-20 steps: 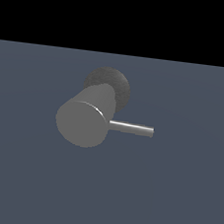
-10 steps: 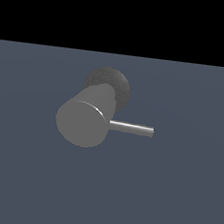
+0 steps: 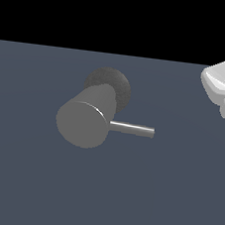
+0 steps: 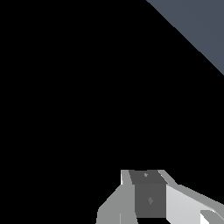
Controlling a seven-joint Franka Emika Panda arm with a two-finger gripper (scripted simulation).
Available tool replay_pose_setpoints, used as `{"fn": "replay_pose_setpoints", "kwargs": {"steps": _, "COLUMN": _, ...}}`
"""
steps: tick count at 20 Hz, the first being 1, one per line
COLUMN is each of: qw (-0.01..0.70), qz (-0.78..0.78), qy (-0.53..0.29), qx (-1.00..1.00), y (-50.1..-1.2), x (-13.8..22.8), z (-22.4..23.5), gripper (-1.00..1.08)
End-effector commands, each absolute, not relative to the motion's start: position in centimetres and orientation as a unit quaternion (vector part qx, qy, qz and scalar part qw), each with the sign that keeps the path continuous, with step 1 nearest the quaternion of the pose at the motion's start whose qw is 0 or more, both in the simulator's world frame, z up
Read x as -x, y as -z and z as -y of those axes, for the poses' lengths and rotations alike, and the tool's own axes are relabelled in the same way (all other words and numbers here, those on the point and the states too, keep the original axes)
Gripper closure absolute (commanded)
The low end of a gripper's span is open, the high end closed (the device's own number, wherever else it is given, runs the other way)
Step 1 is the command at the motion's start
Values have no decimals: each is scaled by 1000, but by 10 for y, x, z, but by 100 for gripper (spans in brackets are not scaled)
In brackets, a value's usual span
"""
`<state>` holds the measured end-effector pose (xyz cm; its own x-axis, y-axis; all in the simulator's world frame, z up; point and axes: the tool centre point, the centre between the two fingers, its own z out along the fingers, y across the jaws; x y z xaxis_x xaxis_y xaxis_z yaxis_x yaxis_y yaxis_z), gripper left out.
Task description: Turn on the faucet by rotating a designated handle.
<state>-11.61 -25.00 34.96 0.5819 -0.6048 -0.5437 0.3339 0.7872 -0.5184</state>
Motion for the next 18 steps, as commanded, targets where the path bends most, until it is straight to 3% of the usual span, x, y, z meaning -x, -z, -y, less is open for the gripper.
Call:
{"fn": "replay_pose_setpoints", "kwargs": {"steps": 1, "qw": 861, "qz": -410, "qy": 261, "qx": 150, "y": -315, "x": 112, "z": 252, "gripper": 108}}
{"fn": "replay_pose_setpoints", "kwargs": {"steps": 10, "qw": 806, "qz": -547, "qy": 219, "qx": 53, "y": -194, "x": 112, "z": 237, "gripper": 108}}
{"fn": "replay_pose_setpoints", "kwargs": {"steps": 18, "qw": 761, "qz": -622, "qy": 187, "qx": 11, "y": -126, "x": 121, "z": 214, "gripper": 108}}
